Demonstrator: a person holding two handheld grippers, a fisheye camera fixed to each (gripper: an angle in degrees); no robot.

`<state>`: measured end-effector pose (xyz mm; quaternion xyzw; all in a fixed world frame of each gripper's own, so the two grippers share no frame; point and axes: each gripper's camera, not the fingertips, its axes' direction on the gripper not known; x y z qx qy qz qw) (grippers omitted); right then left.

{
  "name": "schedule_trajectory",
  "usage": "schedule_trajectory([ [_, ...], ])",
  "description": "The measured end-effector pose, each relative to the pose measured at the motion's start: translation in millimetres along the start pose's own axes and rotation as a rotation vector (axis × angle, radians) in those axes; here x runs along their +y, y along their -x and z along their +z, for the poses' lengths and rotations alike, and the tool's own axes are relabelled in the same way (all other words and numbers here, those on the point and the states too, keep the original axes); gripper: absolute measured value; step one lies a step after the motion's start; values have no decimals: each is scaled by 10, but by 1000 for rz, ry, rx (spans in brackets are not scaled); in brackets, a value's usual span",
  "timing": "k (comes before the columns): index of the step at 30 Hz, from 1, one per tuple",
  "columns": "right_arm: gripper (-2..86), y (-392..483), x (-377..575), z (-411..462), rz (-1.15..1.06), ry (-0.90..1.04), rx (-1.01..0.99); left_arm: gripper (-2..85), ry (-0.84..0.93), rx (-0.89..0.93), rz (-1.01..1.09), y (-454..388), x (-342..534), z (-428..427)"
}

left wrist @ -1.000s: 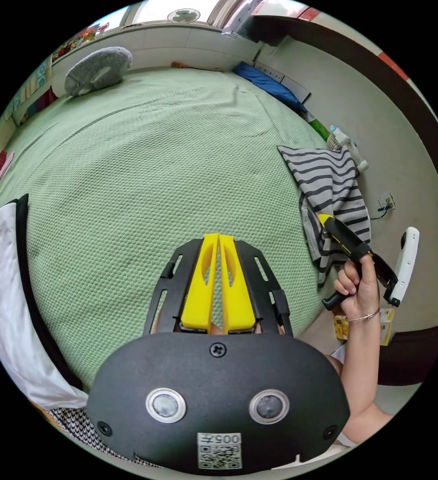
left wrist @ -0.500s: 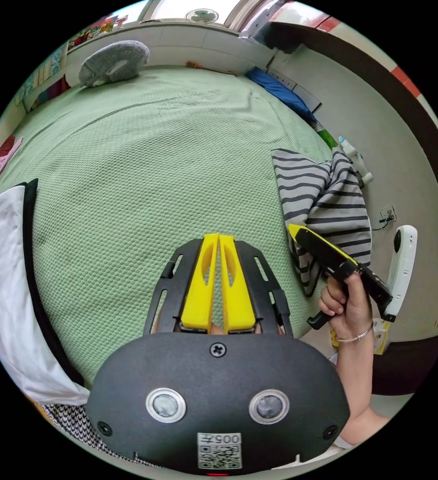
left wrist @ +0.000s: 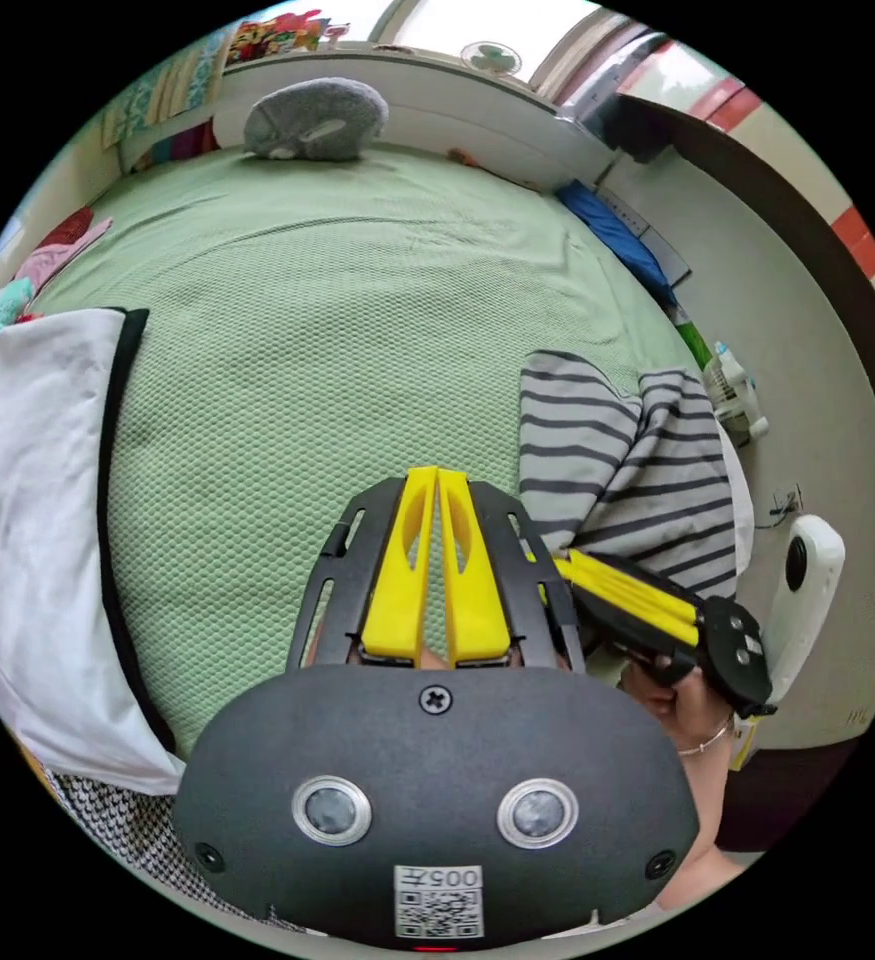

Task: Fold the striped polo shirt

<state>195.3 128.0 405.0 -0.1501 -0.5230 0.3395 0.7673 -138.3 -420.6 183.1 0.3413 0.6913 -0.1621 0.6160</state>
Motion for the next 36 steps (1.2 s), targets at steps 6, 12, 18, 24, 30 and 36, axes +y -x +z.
schedule_trajectory([
  [6, -2, 511, -22, 191, -211, 120, -249, -6, -79, 35, -115, 464, 27, -315],
  [12, 96, 852, -34, 225, -277, 180, -230, -7, -116, 24, -158, 811, 57, -541],
  [18, 114, 1030, -21, -160, -229, -76, -23, -7, -108, 9, -170, 1055, 61, -664],
  [24, 124, 1284, -246, -420, -177, -252, 126, -6, -129, 1, -177, 1234, 93, -823],
  [30, 141, 1123, -933, 247, -42, 6, 322, -6, -119, 38, -204, 1416, 143, -921],
  [36, 126, 966, -1052, 835, -28, 165, 498, -6, -122, 33, -180, 1430, 164, -1008],
])
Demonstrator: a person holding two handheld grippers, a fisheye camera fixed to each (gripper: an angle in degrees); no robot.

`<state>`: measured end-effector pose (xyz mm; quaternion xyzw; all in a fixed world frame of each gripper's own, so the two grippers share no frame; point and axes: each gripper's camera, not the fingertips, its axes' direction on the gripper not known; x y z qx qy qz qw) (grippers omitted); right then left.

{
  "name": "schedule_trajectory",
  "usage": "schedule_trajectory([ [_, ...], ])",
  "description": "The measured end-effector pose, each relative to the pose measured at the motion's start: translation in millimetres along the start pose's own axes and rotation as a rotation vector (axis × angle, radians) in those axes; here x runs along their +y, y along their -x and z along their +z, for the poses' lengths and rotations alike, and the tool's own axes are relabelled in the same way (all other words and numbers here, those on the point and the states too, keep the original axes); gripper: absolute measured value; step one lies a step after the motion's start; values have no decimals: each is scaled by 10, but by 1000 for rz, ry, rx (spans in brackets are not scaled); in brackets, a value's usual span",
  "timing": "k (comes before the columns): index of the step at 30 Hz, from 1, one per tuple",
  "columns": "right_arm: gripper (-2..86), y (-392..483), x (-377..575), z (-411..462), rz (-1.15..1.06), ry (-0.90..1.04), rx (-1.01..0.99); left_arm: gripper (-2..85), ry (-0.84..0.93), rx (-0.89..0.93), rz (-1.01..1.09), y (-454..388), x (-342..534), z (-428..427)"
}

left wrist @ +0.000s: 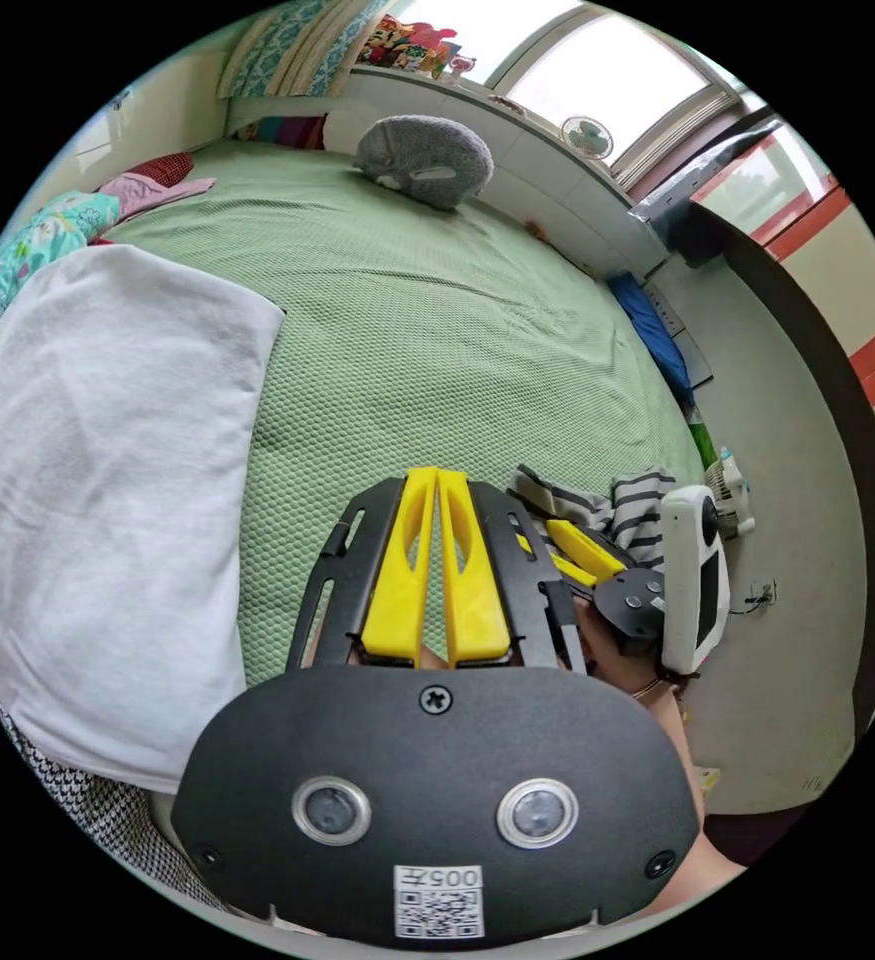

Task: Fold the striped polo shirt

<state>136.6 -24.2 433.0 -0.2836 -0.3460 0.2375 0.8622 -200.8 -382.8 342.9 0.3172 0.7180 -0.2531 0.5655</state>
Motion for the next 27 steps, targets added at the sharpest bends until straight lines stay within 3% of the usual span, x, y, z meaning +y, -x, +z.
schedule_trajectory([
  [5, 48, -217, 281, -59, 34, -130, -36, -6, 17, 36, -2, -9, -2, 12],
  [8, -6, -599, 399, -66, 161, -149, -221, -6, 25, 15, 15, -69, 21, 17],
  [11, -10, -786, 512, -145, 221, -189, -373, -6, 27, 0, 30, -115, 51, 7],
  [19, -12, -317, 406, -681, 93, -318, -469, -6, -29, -51, -39, -10, 145, -153],
  [27, 24, 216, 1, -1007, 84, -355, -536, -6, -167, -344, -64, -72, 307, -504],
])
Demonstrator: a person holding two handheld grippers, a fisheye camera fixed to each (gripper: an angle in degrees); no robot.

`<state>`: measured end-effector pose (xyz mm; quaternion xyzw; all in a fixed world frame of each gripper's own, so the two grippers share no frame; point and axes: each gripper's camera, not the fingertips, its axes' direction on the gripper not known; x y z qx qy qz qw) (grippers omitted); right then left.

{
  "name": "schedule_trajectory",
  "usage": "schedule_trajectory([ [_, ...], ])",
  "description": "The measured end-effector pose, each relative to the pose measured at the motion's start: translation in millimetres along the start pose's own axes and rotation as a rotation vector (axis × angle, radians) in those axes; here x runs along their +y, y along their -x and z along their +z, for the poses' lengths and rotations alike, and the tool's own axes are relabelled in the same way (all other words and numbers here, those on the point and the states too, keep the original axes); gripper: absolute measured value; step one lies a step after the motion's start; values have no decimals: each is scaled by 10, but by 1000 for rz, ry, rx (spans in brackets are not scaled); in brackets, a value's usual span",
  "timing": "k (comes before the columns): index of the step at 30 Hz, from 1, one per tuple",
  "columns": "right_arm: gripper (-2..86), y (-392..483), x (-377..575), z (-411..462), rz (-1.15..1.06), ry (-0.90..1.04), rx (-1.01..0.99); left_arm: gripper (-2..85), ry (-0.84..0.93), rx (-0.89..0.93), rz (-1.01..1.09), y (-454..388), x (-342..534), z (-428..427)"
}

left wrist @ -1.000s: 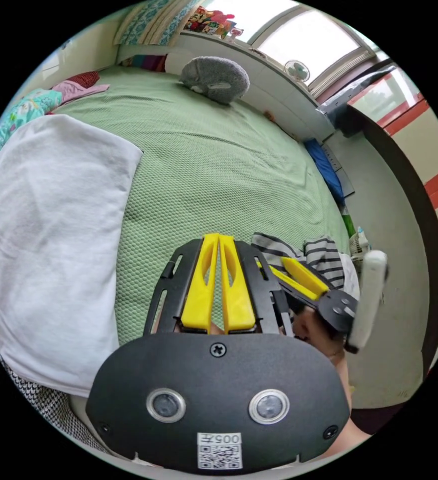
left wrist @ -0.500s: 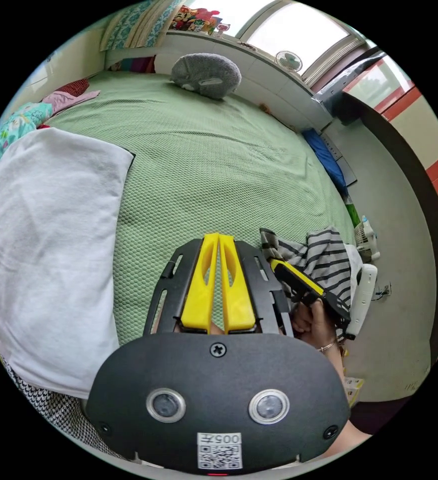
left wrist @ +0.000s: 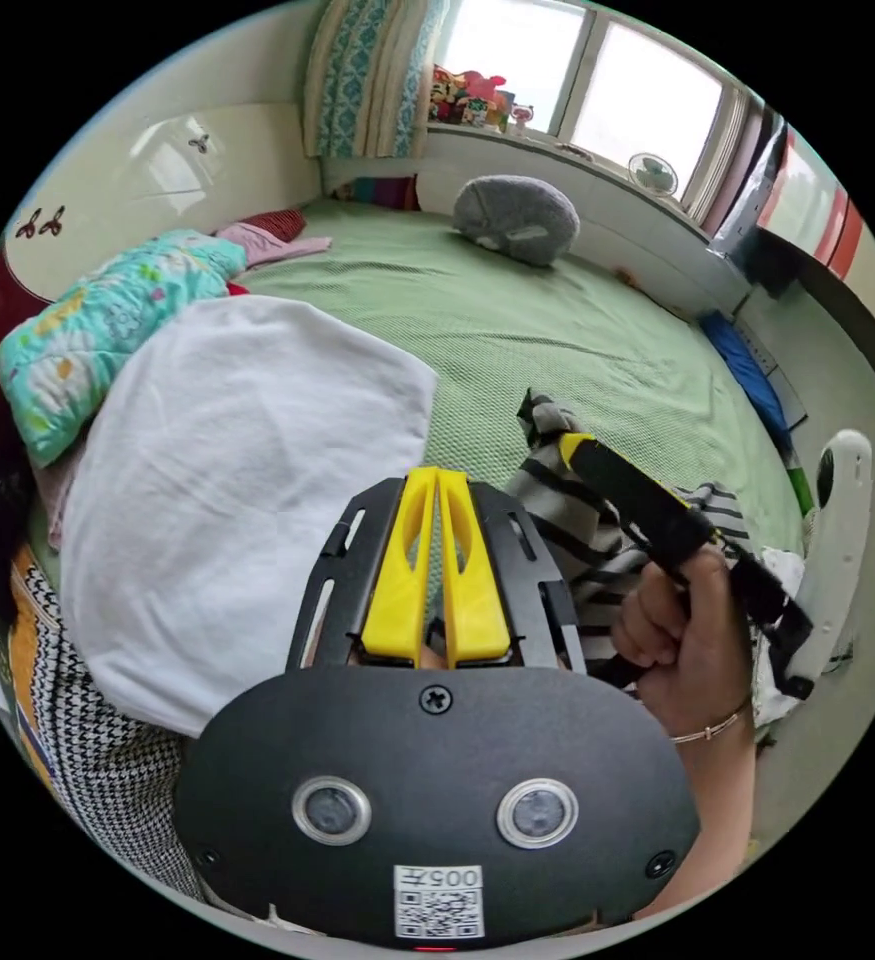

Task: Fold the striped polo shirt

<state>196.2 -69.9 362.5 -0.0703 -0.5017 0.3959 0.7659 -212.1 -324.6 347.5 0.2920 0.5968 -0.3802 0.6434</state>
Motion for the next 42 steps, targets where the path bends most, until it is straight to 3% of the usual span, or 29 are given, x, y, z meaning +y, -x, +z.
schedule_trajectory([
  [4, 49, 64, 119, -446, -124, -74, 50, -6, 16, -42, 47, -161, 43, 34],
  [7, 79, -167, 424, -874, -147, -58, 181, -6, 74, 47, 94, -365, 78, 130],
  [12, 128, -1119, 1020, -1831, 216, -303, 480, -6, 135, 185, 236, -937, 186, 233],
  [16, 134, -1476, 1158, -2329, 291, -362, 537, -6, 226, 294, 314, -1334, 301, 367],
  [18, 140, -1612, 1247, -2460, 246, -311, 553, -6, 288, 457, 359, -1562, 414, 422],
  [23, 156, -2031, 1312, -2388, 243, -182, 405, -2, 252, 615, 502, -2057, 559, 276],
  [28, 150, -2215, 1248, -2356, 241, -76, 483, 18, 251, 562, 561, -2432, 809, 336],
  [32, 144, -2419, 1260, -2455, 274, -70, 419, 71, 329, 623, 654, -2814, 998, 413],
  [37, 139, -2901, 1302, -2247, 363, 131, 348, 80, 326, 586, 771, -3168, 1278, 395],
  [42, 139, -3191, 1304, -1986, 377, 264, 427, 79, 340, 564, 789, -3295, 1462, 419],
])
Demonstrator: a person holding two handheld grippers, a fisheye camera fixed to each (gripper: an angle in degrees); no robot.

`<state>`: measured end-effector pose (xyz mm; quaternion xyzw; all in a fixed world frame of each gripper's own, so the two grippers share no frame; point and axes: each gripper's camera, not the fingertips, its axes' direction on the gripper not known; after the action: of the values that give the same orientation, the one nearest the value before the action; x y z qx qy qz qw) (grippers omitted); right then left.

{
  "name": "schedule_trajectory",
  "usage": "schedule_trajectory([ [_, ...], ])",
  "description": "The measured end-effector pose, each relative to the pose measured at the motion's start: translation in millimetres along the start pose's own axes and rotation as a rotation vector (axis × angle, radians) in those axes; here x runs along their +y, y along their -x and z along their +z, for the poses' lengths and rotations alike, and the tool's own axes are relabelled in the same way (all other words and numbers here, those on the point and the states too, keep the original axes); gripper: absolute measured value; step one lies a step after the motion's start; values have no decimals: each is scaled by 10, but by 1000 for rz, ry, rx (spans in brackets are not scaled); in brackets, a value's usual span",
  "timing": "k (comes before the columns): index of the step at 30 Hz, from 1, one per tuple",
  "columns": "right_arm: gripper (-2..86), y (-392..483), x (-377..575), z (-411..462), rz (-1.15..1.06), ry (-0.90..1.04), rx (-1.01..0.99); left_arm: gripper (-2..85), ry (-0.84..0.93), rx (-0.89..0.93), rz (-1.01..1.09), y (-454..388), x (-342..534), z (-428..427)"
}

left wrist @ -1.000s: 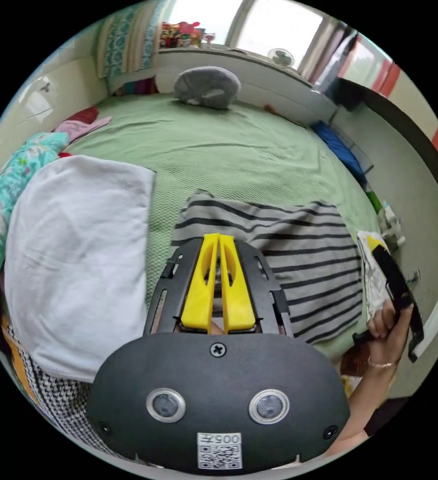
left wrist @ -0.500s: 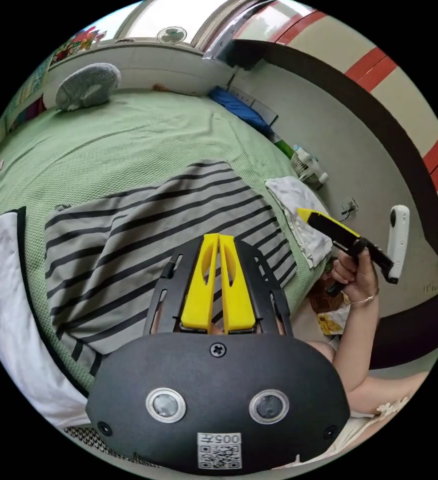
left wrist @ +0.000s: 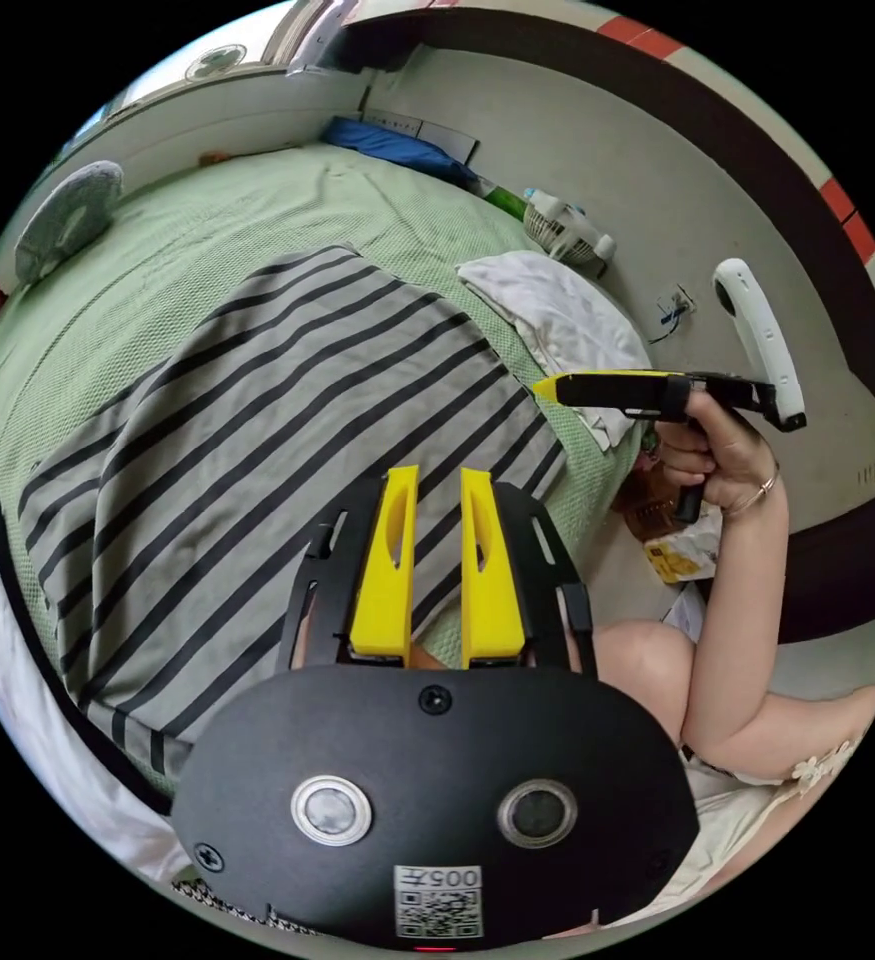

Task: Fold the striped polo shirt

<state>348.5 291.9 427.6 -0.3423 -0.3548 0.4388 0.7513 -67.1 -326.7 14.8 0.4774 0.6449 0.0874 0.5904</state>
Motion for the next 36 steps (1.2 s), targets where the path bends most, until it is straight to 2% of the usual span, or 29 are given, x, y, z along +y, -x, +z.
schedule_trajectory([
  [6, 129, -52, -160, 285, -14, 115, 2, 77, -21, 6, -36, -41, -19, 70],
  [16, 128, -196, -345, 586, -24, 188, 31, 77, -16, -8, -22, -166, -90, 217],
  [20, 104, -236, -374, 702, -31, 228, 27, 77, -15, 1, -11, -225, -102, 262],
  [25, 15, -240, -358, 695, -92, 258, -9, 82, 3, 12, 12, -271, -101, 327],
  [29, -11, -230, -319, 529, -109, 216, -40, 97, 2, 33, 56, -363, -86, 361],
  [36, -11, -381, -327, 54, -50, -55, -399, 162, -39, 17, 161, -632, -32, 428],
])
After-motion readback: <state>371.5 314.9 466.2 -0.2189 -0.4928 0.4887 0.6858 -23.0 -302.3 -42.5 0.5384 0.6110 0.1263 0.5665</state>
